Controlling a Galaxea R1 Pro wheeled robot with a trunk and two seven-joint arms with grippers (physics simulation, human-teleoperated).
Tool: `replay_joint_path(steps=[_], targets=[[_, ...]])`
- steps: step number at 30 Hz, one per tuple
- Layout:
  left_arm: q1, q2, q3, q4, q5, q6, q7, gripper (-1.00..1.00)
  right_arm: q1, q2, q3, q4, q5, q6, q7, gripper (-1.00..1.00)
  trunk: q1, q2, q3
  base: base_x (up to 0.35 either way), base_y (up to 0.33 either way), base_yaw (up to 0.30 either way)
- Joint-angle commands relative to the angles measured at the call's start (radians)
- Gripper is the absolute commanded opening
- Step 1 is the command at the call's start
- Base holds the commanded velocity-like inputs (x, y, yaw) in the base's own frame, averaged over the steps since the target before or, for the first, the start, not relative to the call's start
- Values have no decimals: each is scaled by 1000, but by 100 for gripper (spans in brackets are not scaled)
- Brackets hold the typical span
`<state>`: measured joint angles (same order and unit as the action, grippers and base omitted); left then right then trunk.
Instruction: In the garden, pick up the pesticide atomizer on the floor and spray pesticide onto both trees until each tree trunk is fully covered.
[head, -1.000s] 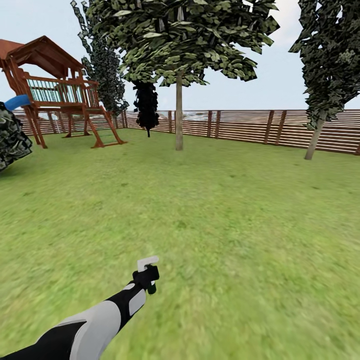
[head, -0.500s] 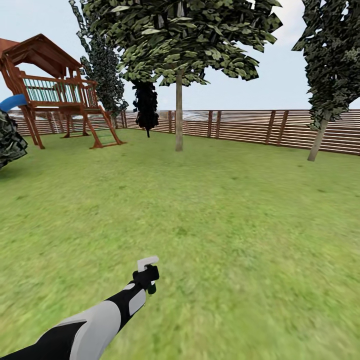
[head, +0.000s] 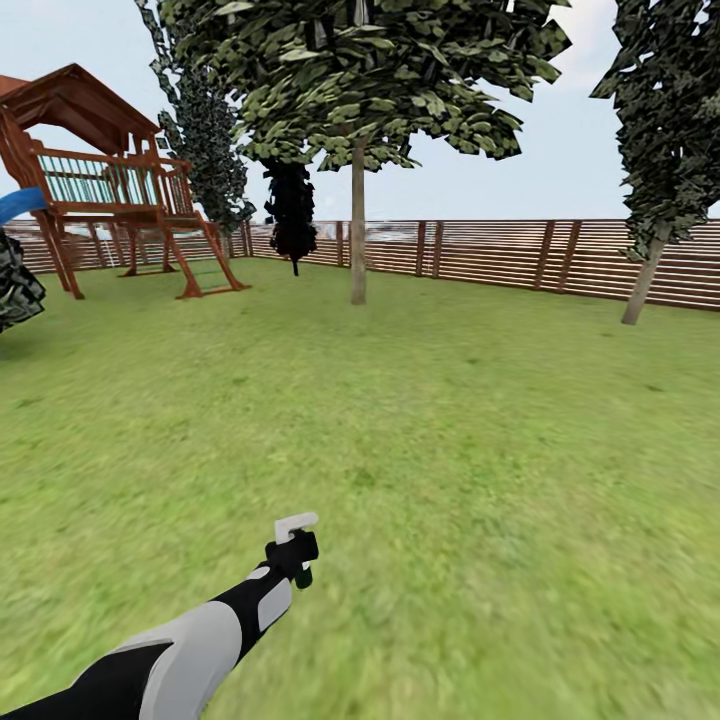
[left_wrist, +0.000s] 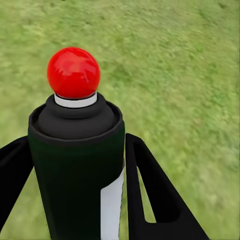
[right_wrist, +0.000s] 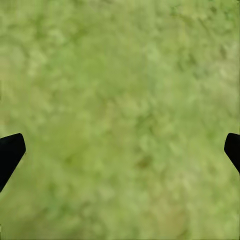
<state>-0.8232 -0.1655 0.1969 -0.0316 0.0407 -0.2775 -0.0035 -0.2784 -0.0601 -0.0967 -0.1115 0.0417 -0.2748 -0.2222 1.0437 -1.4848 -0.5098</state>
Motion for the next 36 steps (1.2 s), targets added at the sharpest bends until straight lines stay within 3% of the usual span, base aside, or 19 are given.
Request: replay_joint_path(steps=[1, 36], targets=[[-1, 0, 1, 1, 4, -3, 0, -100, -1, 0, -8, 1, 4, -4, 0, 100, 1, 0, -1, 350, 0, 0], [-1, 0, 2, 1, 4, -3, 0, -100, -1, 0, -8, 1, 4, -4, 1, 100, 1, 0, -1, 350, 0, 0]])
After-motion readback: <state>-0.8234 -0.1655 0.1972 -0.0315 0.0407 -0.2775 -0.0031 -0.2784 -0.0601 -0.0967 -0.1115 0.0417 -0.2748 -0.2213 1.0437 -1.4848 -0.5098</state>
